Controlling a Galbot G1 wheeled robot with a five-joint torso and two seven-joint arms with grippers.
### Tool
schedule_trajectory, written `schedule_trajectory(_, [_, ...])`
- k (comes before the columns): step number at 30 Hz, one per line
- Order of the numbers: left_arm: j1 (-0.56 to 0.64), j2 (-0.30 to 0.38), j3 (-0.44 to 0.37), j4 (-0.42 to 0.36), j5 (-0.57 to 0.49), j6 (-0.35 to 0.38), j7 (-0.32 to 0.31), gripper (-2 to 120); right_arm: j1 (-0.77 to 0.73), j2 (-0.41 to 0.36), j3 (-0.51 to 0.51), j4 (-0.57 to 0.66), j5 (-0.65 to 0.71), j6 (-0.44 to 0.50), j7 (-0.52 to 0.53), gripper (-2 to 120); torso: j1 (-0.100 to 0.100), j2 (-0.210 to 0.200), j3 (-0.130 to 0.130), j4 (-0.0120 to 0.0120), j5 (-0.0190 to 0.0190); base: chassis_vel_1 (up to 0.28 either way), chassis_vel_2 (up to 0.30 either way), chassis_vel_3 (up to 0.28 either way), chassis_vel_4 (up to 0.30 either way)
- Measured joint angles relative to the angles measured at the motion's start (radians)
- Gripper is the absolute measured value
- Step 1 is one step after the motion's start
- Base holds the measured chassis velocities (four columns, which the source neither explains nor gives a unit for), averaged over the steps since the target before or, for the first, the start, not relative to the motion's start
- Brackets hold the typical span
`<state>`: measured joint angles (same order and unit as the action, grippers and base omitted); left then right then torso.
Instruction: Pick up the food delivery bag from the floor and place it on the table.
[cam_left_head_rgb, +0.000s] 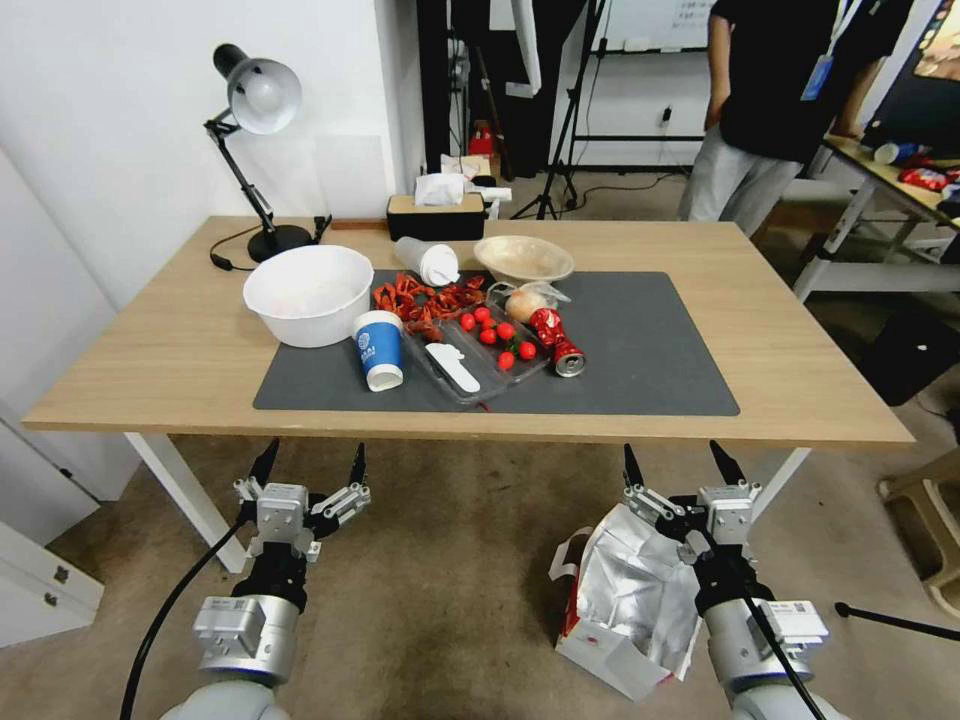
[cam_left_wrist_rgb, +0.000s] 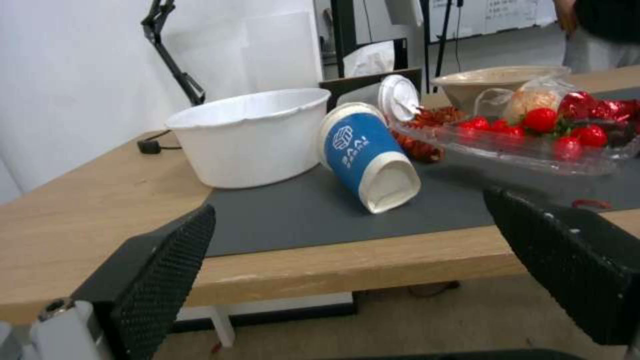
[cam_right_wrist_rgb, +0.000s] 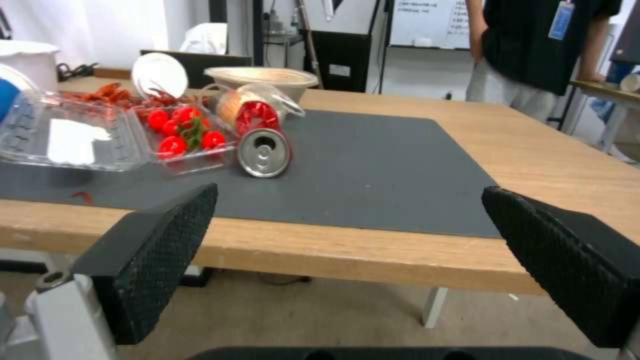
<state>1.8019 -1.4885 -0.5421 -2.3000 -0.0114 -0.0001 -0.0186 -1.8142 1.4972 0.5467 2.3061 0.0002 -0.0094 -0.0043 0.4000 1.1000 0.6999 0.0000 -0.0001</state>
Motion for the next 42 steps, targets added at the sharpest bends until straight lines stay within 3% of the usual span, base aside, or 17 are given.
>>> schedule_trajectory(3, [0.021, 0.072, 0.049, -0.010, -0.076, 0.000, -0.116, 100, -0.107, -0.030, -0.024, 0.072, 0.005, -0.082, -0.059, 100, 0.000, 0.000, 0.000, -0.0004, -0.0007, 0.000, 0.000, 0.000, 0.000])
schedule_trajectory(5, [0.025, 0.087, 0.060, -0.012, -0.092, 0.001, -0.141, 100, -0.119, -0.039, -0.022, 0.078, 0.015, -0.085, -0.073, 100, 0.000, 0.000, 0.000, -0.0011, -0.0002, 0.000, 0.000, 0.000, 0.000])
schedule_trajectory(6, [0.031, 0.111, 0.072, -0.015, -0.110, 0.001, -0.167, 100, -0.124, -0.057, -0.008, 0.081, 0.034, -0.085, -0.090, 100, 0.000, 0.000, 0.000, -0.0001, -0.0002, 0.000, 0.000, 0.000, 0.000])
schedule_trajectory(13, [0.040, 0.142, 0.087, -0.009, -0.128, -0.018, -0.207, 100, -0.110, -0.085, 0.016, 0.080, 0.070, -0.067, -0.101, 100, 0.000, 0.000, 0.000, 0.0002, 0.0000, 0.000, 0.000, 0.000, 0.000])
schedule_trajectory(16, [0.067, 0.196, 0.110, -0.004, -0.156, -0.055, -0.262, 100, -0.098, -0.102, 0.034, 0.073, 0.088, -0.055, -0.102, 100, 0.000, 0.000, 0.000, -0.0001, -0.0002, 0.000, 0.000, 0.000, 0.000])
schedule_trajectory(17, [0.097, 0.228, 0.128, 0.004, -0.181, -0.082, -0.306, 100, -0.095, -0.107, 0.041, 0.069, 0.094, -0.051, -0.103, 100, 0.000, 0.000, 0.000, 0.0002, 0.0005, 0.000, 0.000, 0.000, 0.000])
schedule_trajectory(20, [0.112, 0.244, 0.139, 0.007, -0.195, -0.104, -0.335, 100, -0.094, -0.116, 0.047, 0.056, 0.099, -0.034, -0.109, 100, 0.000, 0.000, 0.000, 0.0001, -0.0001, 0.000, 0.000, 0.000, 0.000])
schedule_trajectory(26, [0.115, 0.245, 0.138, 0.018, -0.198, -0.127, -0.334, 100, -0.103, -0.127, 0.059, 0.035, 0.117, 0.003, -0.116, 100, 0.000, 0.000, 0.000, -0.0001, 0.0001, 0.000, 0.000, 0.000, 0.000])
schedule_trajectory(30, [0.121, 0.239, 0.127, 0.064, -0.214, -0.225, -0.279, 100, -0.102, -0.122, 0.060, 0.031, 0.128, 0.014, -0.115, 100, 0.000, 0.000, 0.000, 0.0001, 0.0001, 0.000, 0.000, 0.000, 0.000])
schedule_trajectory(42, [0.118, 0.232, 0.127, 0.069, -0.219, -0.243, -0.245, 100, -0.097, -0.117, 0.059, 0.015, 0.143, 0.031, -0.112, 100, 0.000, 0.000, 0.000, 0.0000, 0.0001, 0.000, 0.000, 0.000, 0.000])
